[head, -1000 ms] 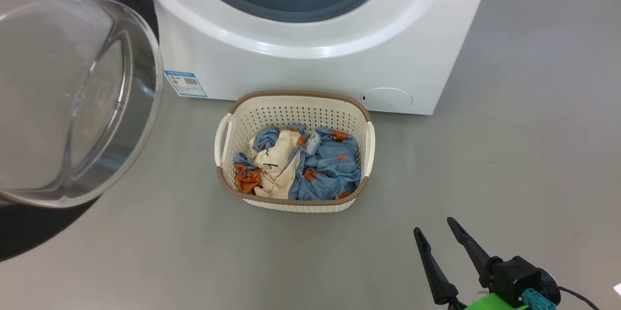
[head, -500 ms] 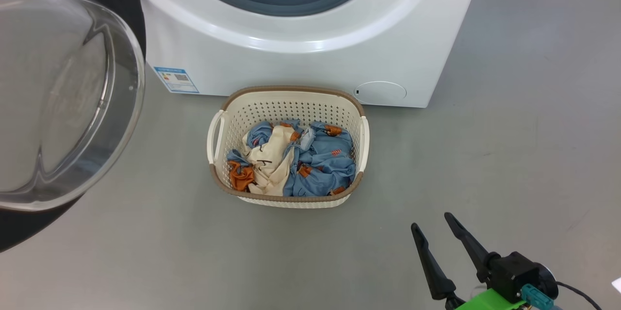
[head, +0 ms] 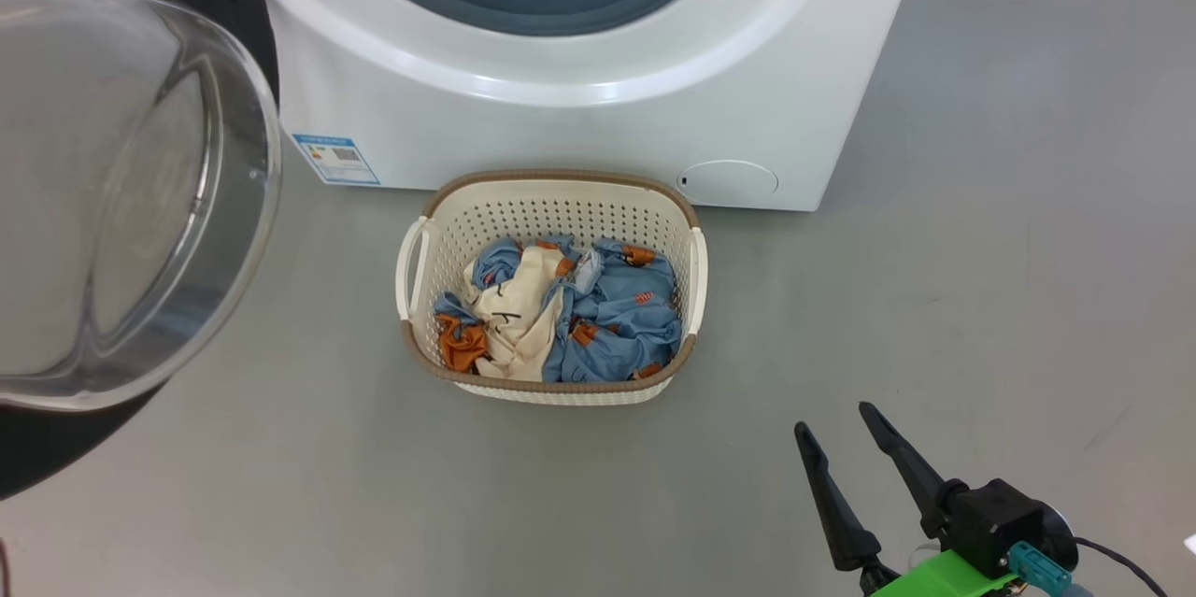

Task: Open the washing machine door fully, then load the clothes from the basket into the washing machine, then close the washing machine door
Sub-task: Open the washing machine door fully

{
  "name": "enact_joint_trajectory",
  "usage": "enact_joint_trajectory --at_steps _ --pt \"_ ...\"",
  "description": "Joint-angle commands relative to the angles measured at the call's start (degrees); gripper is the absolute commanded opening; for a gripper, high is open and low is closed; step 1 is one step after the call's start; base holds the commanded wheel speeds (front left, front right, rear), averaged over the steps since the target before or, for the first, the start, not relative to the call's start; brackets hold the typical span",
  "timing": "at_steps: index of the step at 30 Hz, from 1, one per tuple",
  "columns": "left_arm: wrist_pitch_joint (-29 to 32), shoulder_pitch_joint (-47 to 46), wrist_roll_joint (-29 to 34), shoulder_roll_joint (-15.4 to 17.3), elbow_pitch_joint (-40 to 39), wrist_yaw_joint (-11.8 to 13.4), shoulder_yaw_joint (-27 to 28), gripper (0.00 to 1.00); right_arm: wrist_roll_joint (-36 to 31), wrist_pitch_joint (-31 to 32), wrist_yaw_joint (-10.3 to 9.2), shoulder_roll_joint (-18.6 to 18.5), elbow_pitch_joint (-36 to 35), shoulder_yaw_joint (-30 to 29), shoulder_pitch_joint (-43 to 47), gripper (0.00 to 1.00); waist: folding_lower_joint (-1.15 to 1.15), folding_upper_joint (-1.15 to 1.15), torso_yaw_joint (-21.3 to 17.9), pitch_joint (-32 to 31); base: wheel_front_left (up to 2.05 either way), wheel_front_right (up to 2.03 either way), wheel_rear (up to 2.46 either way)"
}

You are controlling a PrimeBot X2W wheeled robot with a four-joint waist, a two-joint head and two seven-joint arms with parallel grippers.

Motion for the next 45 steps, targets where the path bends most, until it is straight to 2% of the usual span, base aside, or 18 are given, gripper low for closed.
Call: enact_joint_trajectory --at_steps 1,3,8,16,26,28,29,31,32,45 --pt "-0.3 1.3 0.6 2.4 -2.3 0.1 2.1 0.0 0.5 -0.7 0.16 0.1 -1.3 1.4 -1.0 1.0 0.0 0.0 0.2 -0.3 0.0 0.0 0.0" --pt "-0.3 2.0 0.9 1.9 -3.3 0.1 2.3 0.0 0.5 -0.7 0.16 0.1 -1.3 1.4 -0.9 1.0 0.0 0.0 0.2 -0.3 0.0 0.0 0.0" --pt "-0.3 4.9 1.0 -0.3 -10.5 0.1 -1.4 0.0 0.8 -0.7 0.16 0.1 -1.3 1.4 -1.0 1.0 0.0 0.0 0.1 -1.3 0.0 0.0 0.0" --pt "-0.3 7.7 1.0 -2.1 -15.0 0.1 -3.2 0.0 1.1 -0.7 0.16 0.1 -1.4 1.4 -0.6 1.0 0.0 0.0 -0.1 -1.9 0.0 0.0 0.0" --pt "-0.3 10.6 1.8 -2.2 -18.4 0.1 -8.8 0.0 1.5 -0.7 0.16 0.1 -1.4 1.5 -0.8 1.0 0.0 0.0 -0.7 -2.5 0.0 0.0 0.0" --pt "-0.3 11.1 1.9 -2.1 -18.9 0.1 -9.6 0.37 1.5 -0.7 0.16 0.1 -1.6 1.5 -0.7 1.0 0.0 0.0 -1.0 -2.8 0.0 0.0 0.0" --pt "-0.3 11.4 2.0 -2.1 -19.1 0.1 -9.9 0.47 1.5 -0.7 0.16 0.1 -1.7 1.5 -0.6 1.0 0.0 0.0 -1.3 -3.0 0.0 0.0 0.0" --pt "-0.3 12.1 2.4 -2.0 -19.6 0.1 -10.6 0.87 1.6 -0.7 0.16 0.1 -2.1 1.6 -0.3 1.0 0.0 0.0 -1.8 -3.4 0.0 0.0 0.0" --pt "-0.3 12.5 2.4 -2.0 -19.9 0.1 -11.1 1.0 1.6 -0.7 0.16 0.1 -2.3 1.6 -0.1 1.0 0.0 0.0 -2.1 -3.6 0.0 0.0 0.0" --pt "-0.3 17.1 3.1 -1.4 -21.0 0.1 -17.2 1.0 1.8 -0.7 0.16 0.1 -5.2 0.8 2.9 1.0 0.0 0.0 -6.6 -7.2 0.0 0.0 0.0"
